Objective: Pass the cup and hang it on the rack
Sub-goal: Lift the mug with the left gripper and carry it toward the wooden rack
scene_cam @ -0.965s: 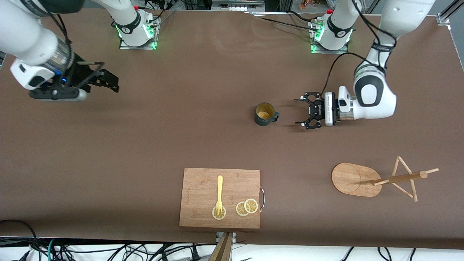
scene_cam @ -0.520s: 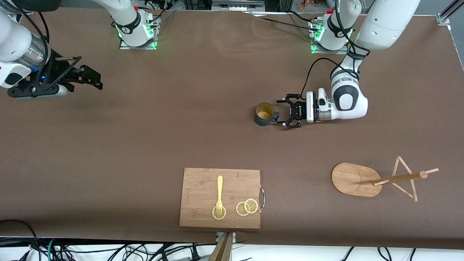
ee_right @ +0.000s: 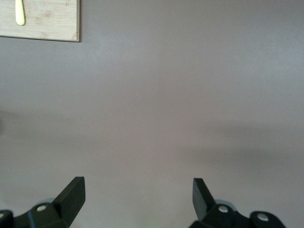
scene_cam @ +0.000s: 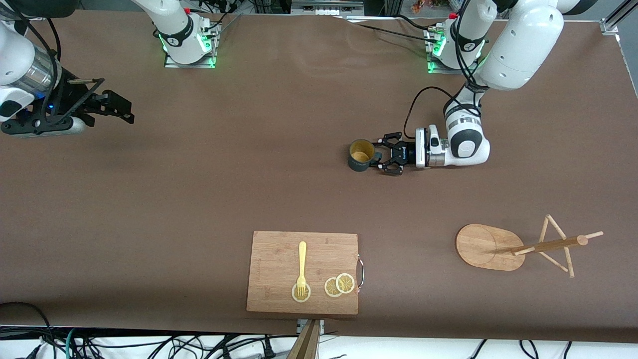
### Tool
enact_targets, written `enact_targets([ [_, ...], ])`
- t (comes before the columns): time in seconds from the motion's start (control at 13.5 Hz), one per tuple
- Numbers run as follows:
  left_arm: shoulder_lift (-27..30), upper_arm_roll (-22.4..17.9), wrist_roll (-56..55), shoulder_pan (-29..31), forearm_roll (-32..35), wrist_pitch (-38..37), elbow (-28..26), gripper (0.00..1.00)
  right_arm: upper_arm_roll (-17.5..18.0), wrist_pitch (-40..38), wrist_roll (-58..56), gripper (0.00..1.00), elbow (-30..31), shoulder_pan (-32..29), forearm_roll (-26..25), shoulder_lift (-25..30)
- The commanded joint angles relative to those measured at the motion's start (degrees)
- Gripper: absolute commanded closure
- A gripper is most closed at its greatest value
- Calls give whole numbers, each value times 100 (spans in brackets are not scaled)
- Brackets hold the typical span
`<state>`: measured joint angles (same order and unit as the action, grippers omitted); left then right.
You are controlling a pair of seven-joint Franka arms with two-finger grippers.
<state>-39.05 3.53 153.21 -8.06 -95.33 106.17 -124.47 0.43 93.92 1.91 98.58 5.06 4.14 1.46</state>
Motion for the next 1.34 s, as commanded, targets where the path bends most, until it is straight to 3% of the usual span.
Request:
enact_targets([
  [0.0,-76,-11,359,77,-135,-211,81,85,211,-94,-77,0,-101,-199,-44,101],
  [0.3,2,-11,-182,182,-117,-421,37,89,194,-111,-95,0,-365,-207,-79,-154],
  [0.45,265,-19,-842,279,-21,-685,-7,89,203,-111,-103,0,-392,-199,-360,-163],
  [0.67,871,-19,-2071,629,567,-720,-16,89,203,-94,-86,0,-558,-207,-378,-172],
  [0.89,1277,-28,-3434,1384,1752,-1131,54,89,194,-50,-51,0,-621,-234,-291,-225],
  [1.26,1234,-72,-4797,2816,2527,-2274,220,88,229,-50,-51,0,-726,-163,-299,-277],
])
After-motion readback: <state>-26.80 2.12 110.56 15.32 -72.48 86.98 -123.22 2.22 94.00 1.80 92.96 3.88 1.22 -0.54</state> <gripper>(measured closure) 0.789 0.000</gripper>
